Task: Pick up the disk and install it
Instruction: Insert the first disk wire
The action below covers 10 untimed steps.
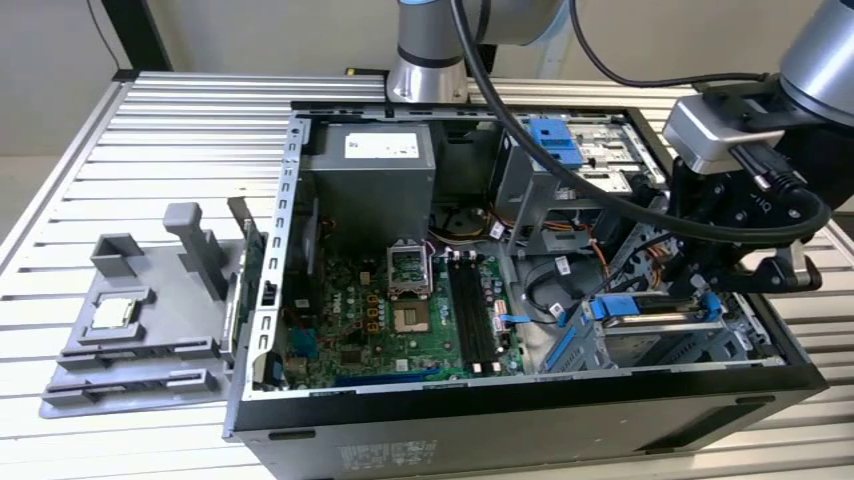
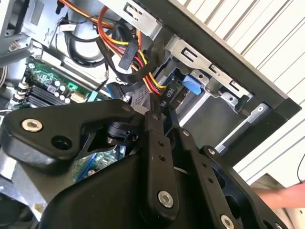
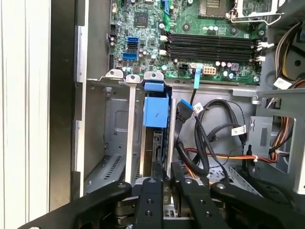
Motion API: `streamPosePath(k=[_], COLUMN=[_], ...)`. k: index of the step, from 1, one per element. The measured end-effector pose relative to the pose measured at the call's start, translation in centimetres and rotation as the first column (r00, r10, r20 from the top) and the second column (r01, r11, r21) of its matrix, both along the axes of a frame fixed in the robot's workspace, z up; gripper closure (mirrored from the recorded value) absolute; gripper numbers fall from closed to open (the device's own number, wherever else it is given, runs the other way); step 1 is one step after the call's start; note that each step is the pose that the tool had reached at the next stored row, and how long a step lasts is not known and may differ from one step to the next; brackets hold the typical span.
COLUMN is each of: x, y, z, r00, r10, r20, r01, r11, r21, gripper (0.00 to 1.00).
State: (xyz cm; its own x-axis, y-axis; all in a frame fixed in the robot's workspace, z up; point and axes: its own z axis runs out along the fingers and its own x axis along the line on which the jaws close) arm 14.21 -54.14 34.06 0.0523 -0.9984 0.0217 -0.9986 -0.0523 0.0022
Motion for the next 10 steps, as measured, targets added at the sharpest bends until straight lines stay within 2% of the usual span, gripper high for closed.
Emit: streamPosePath(k=[1,3,7,8,10], x=[-0.13,-0.44,-0.97,-1.14,-1.42], y=[0.00,0.00,0.00,0.00,0.00], z=[-0.01,-0.02,-0.06,-0.08,-0.09], r00=[1.0000,0.9998,0.9981,0.9976,0.9975], r10=[0.000,0.000,0.000,0.000,0.001], r20=[0.0037,0.0195,0.0621,0.0691,0.0702], r01=[0.000,0.000,0.000,0.000,0.000], r11=[1.0000,1.0000,1.0000,0.9999,0.9999], r21=[-0.0017,-0.0027,-0.0099,-0.0121,-0.0144], gripper=[1.00,1.00,1.00,1.00,1.00])
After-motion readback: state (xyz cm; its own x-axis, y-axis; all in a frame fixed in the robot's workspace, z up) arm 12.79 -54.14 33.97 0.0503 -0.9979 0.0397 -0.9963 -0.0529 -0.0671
